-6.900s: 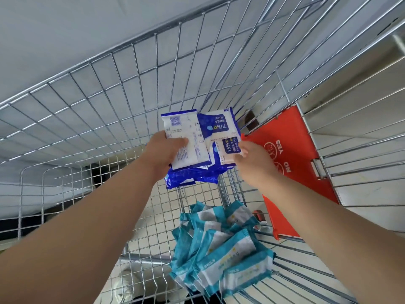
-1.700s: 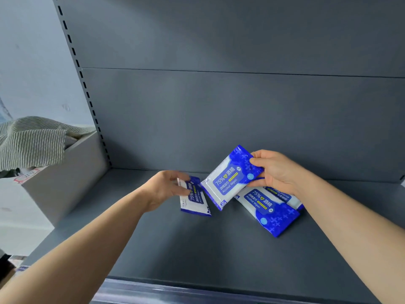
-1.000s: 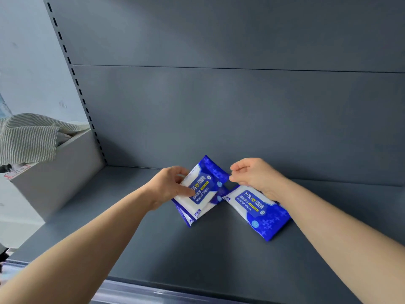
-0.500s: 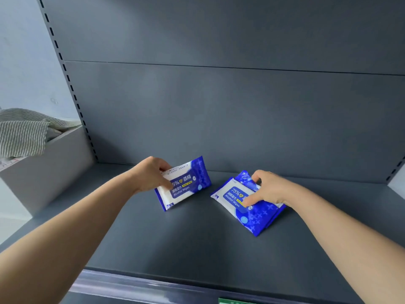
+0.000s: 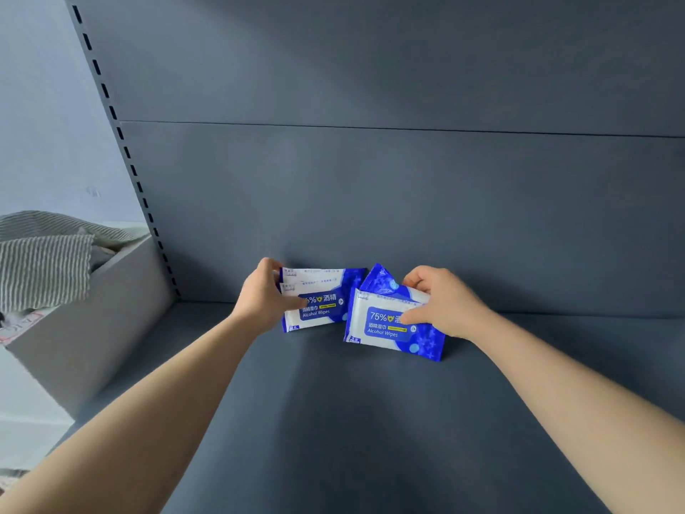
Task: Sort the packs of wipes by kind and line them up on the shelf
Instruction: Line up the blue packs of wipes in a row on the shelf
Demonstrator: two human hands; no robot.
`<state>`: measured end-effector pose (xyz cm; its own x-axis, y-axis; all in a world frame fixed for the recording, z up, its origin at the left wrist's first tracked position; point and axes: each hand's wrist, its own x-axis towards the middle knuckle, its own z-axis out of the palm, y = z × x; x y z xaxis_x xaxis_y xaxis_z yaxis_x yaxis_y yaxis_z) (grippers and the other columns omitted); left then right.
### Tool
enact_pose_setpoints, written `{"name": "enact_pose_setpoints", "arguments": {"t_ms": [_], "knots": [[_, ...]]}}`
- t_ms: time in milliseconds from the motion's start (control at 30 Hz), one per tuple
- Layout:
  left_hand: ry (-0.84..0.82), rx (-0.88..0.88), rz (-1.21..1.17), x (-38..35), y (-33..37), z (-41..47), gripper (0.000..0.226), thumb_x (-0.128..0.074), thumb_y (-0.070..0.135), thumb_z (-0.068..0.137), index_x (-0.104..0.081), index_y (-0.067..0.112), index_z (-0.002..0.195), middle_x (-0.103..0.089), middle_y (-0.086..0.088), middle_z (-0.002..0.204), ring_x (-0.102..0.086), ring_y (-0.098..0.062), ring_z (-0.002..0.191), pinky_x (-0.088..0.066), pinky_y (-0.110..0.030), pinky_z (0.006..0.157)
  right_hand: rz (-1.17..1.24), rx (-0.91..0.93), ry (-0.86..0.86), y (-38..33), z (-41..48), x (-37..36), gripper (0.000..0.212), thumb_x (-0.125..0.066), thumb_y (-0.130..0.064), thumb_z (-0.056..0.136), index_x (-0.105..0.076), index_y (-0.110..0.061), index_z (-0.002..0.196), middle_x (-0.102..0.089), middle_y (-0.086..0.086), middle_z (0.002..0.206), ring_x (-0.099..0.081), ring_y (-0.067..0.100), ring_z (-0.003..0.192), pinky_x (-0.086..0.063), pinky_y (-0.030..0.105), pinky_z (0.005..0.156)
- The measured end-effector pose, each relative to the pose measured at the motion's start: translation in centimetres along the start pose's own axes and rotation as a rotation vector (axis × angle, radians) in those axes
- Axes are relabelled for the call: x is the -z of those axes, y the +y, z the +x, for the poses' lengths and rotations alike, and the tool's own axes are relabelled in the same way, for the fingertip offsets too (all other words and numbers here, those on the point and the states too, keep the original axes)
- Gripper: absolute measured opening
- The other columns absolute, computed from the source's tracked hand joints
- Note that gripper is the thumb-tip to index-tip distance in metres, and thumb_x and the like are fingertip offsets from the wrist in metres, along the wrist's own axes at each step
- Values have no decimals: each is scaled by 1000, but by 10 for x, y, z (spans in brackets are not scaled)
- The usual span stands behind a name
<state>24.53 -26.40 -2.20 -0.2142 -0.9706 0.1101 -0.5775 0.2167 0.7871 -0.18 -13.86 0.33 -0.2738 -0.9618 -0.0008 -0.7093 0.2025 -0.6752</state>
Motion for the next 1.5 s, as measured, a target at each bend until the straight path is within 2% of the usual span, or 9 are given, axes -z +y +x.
{"name": "enact_pose_setpoints", "arguments": {"t_ms": [233, 500, 600, 800, 967, 1067, 1133, 1300, 1500], "knots": [[142, -10, 109, -5, -20, 20, 51, -84, 41, 63, -49, 19, 93, -62, 6, 86, -59, -19, 77, -42, -30, 61, -63, 65, 67, -22, 24, -26, 38, -80, -10, 68, -56, -25, 94, -64, -13, 91, -64, 6, 80, -55, 32, 73], [106, -57, -134, 1, -31, 18, 43, -73, 37, 82, -48, 14, 108, -63, 4, 96, -62, -17, 84, -46, -28, 70, -56, 48, 15, -43, 36, -44, 48, -87, -17, 61, -57, -21, 99, -66, -8, 94, -66, 8, 81, -57, 32, 71], [158, -116, -85, 5, -34, 9, 48, -75, 46, 76, -46, 22, 106, -57, 10, 101, -60, -10, 88, -48, -32, 75, -94, 44, 43, -46, 37, -51, 49, -87, -21, 60, -56, -23, 98, -65, -8, 94, -65, 9, 80, -57, 33, 72], [-126, -122, 55, 0, -34, 5, 37, -85, 44, 64, -67, 18, 83, -68, 8, 77, -59, -11, 64, -50, -31, 64, 1, 66, 26, -63, 35, -58, 44, -86, -21, 65, -59, -18, 100, -63, -14, 87, -64, 2, 76, -52, 21, 62], [-166, -97, 55, 4, -41, 15, 28, -83, 34, 70, -69, 14, 82, -70, 0, 74, -60, -18, 63, -49, -35, 63, 155, 36, -16, -56, 37, -47, 8, -70, -19, 81, -64, -16, 83, -71, 1, 86, -67, 15, 77, -48, 31, 67], [-125, -63, 94, 15, -49, 22, 26, -81, 33, 72, -69, 12, 84, -66, 2, 70, -52, -13, 57, -40, -26, 54, 240, -30, 92, -44, 37, -30, 8, -65, -16, 85, -63, -9, 90, -70, 1, 82, -64, 15, 70, -48, 29, 65], [-81, -36, 106, 21, -53, 25, 29, -81, 32, 73, -67, 9, 83, -65, 2, 68, -52, -12, 55, -37, -24, 50, 380, -72, 123, -40, 35, -20, 16, -62, -9, 87, -65, -11, 103, -73, 1, 97, -70, 16, 84, -54, 32, 74], [-59, -16, 72, 17, -52, 25, 28, -81, 31, 72, -67, 9, 82, -68, 2, 71, -56, -12, 58, -40, -25, 51, 548, -164, 179, -37, 27, -10, 15, -63, -7, 87, -64, -15, 100, -71, 0, 99, -62, 11, 78, -41, 22, 63], [-130, 27, -154, 5, -42, 19, 26, -75, 22, 81, -61, 2, 88, -69, -9, 66, -64, -20, 51, -57, -29, 54, 759, -281, 163, -37, 14, -49, 49, -69, 9, 77, -48, -12, 116, -69, 9, 103, -71, 21, 81, -59, 35, 67]]}}
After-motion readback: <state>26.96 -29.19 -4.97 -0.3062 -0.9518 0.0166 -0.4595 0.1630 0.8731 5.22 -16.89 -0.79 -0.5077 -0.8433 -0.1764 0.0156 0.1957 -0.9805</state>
